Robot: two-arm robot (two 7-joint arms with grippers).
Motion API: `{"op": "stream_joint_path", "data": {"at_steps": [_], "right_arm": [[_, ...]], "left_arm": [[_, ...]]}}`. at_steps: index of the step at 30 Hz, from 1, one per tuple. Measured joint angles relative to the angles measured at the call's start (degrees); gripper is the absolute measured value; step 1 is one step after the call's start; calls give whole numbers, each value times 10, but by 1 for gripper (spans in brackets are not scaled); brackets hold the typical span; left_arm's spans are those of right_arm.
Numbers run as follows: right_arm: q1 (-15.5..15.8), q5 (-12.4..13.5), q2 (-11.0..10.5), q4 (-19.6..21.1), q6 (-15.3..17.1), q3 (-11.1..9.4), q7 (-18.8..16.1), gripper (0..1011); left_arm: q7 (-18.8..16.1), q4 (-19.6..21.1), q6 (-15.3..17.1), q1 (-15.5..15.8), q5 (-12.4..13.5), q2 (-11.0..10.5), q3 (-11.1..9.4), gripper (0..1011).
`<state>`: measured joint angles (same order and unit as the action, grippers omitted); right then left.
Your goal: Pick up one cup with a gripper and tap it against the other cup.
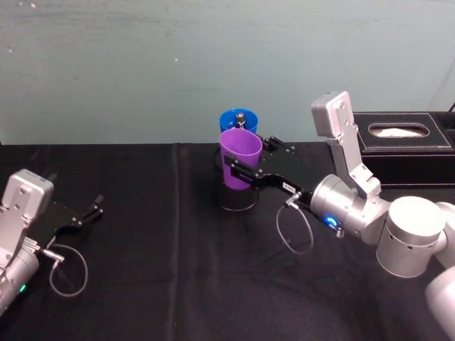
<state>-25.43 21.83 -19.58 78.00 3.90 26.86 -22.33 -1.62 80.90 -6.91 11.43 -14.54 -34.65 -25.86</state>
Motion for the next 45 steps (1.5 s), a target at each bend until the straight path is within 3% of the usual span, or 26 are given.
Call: {"op": "stream_joint_path", "data": {"at_steps": [19,45], "right_arm": [[-23,-28,26,-26,5,-18,-3,723],[-31,-31,39,-40,4,-27,-15,723]], "left_arm": [[0,0,0,0,0,0,0,1000],[0,0,0,0,0,0,0,1000]]}}
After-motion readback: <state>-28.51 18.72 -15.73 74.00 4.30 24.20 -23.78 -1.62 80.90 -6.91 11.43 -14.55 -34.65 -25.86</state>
